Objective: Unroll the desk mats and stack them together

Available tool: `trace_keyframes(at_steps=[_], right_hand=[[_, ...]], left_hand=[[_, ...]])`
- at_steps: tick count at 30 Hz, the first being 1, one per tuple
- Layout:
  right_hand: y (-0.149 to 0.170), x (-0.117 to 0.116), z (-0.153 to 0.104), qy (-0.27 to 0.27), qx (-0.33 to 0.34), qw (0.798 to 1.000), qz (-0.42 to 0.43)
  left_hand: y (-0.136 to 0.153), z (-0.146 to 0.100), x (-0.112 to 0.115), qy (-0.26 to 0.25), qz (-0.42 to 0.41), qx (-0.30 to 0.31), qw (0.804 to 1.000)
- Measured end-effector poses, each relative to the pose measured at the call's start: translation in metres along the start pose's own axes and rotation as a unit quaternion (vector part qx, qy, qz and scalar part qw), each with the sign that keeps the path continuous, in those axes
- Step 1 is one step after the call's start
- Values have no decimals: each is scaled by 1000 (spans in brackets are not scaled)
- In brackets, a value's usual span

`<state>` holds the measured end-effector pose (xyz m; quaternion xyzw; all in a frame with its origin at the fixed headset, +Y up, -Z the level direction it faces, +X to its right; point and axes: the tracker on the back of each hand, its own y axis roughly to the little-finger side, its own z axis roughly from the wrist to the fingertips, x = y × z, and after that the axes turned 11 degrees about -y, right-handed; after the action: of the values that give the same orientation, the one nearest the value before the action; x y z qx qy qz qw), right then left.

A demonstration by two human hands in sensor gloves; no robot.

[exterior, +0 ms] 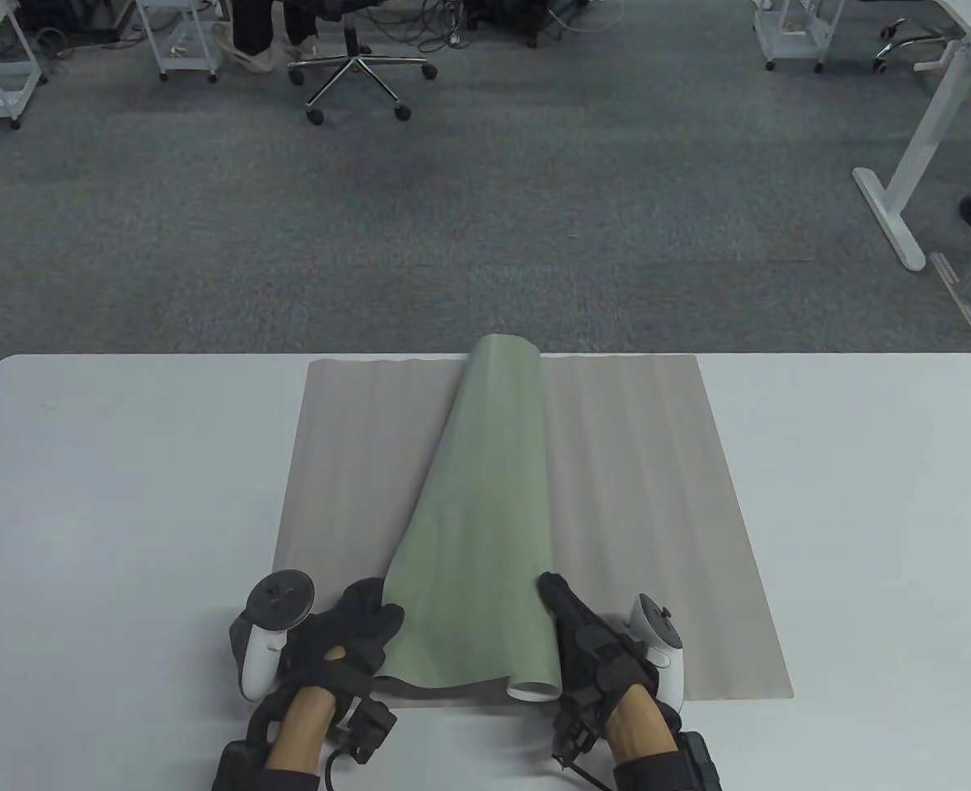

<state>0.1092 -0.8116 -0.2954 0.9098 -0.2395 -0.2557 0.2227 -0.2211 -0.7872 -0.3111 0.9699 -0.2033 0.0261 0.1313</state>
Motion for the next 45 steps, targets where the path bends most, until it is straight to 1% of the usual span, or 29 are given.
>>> trace_keyframes(at_steps=[1,2,4,5,6,7,9,10,11,15,16,18,19,20,23,25,28,32,35,38,41,42,45], right_hand=[[-1,1,0,4,8,1000,-6],[-5,0,-3,19,15,1000,-7],[-9,-1,-6,55,29,998,-26],[-11,-1,-8,62,33,996,-53],[-11,-1,-9,68,37,996,-52],[-10,-1,-9,63,40,996,-40],[-6,0,-7,38,40,998,17],[-3,-2,-5,5,35,996,78],[-3,-3,-4,-9,31,995,95],[0,-2,1,-14,8,997,72],[1,-2,3,-14,-1,998,67],[1,-3,5,-29,5,998,55],[0,-3,4,-20,8,999,49],[-3,-3,2,11,17,1000,24],[-9,-2,-4,50,30,998,-22],[-10,0,-6,59,38,997,-19],[-6,1,-7,37,39,998,34],[0,4,-2,9,16,998,64],[3,4,1,-1,8,999,50],[-5,3,-4,61,27,998,-9],[-10,2,-11,96,46,992,-63],[-10,2,-12,96,50,992,-58],[-9,3,-11,69,60,996,-3]], left_hand=[[-1,0,-1,-3,8,0,1000],[-2,-1,-3,-10,20,4,1000],[-1,-2,-7,-21,16,1,1000],[-1,-3,-8,-23,13,1,1000],[-1,-3,-10,-23,15,3,1000],[0,-3,-12,-27,20,2,999],[0,-3,-15,-30,23,0,999],[1,-3,-15,-32,20,-2,999],[1,-3,-16,-30,19,-4,999],[3,-1,-21,-32,29,-5,999],[4,0,-22,-27,22,-5,999],[5,-1,-22,-20,0,-8,1000],[5,-2,-23,-21,3,-7,1000],[4,-2,-24,-27,12,-7,1000],[5,-2,-26,-40,24,-9,999],[7,-2,-26,-37,23,-11,999],[8,-1,-26,-34,23,-14,999],[9,0,-29,-44,46,-15,998],[10,2,-28,-33,47,-16,998],[10,2,-29,-43,56,-19,997],[10,2,-32,-47,62,-18,997],[10,2,-32,-46,63,-18,997],[10,2,-33,-49,59,-17,997]])
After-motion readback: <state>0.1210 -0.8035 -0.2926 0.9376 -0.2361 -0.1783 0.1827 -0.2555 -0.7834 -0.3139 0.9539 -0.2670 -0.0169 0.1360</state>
